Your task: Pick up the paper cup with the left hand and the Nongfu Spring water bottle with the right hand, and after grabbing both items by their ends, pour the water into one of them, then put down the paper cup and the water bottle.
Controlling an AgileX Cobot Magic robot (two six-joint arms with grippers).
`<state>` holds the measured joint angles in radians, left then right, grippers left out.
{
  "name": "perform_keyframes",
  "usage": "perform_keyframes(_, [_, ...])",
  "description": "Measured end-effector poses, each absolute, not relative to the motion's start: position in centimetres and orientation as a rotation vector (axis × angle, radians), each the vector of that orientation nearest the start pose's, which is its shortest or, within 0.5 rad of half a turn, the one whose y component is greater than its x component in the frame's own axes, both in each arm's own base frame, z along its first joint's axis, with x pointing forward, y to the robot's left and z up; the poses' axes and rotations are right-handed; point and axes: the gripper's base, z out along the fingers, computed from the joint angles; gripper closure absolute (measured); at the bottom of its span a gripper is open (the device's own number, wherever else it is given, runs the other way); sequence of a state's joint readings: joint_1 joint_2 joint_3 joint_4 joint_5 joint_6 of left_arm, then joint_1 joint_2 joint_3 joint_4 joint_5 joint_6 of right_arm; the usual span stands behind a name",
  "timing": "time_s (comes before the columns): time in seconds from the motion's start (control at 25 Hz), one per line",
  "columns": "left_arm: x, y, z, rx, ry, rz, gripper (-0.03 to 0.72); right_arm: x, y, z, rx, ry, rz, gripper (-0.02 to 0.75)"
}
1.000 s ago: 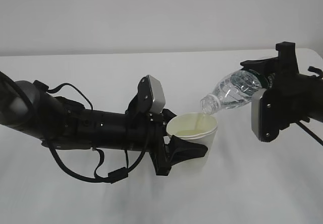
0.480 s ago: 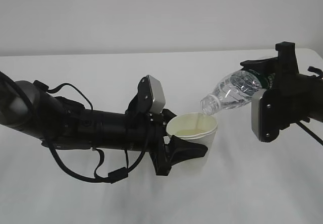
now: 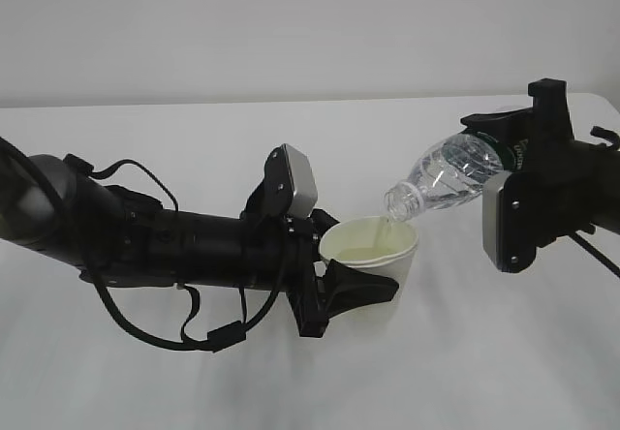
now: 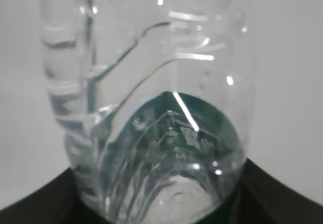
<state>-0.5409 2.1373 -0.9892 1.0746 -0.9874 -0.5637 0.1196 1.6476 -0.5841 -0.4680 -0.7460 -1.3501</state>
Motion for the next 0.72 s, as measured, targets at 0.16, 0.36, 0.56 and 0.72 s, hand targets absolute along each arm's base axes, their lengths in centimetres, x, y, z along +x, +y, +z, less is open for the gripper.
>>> perform_keyframes(0.16, [29.29,-25.38,10.63,1.22,1.581,-1.02,0.271,29.64,6.37,18.16,-1.65,0.989,-0.809,0.293])
perform_keyframes(0.36, [29.29,-25.38,10.63,1.22,1.581,-1.02,0.273,29.65,6.36,18.18,-1.647,0.991,-0.809,0.293])
perform_keyframes(0.56, [29.29,-25.38,10.63,1.22,1.581,-1.02,0.274,29.67,6.34,18.19,-1.644,0.993,-0.811,0.293])
perform_keyframes(0.72, [29.29,-25.38,10.63,1.22,1.581,-1.02,0.274,29.67,6.34,18.19,-1.644,0.993,-0.811,0.293])
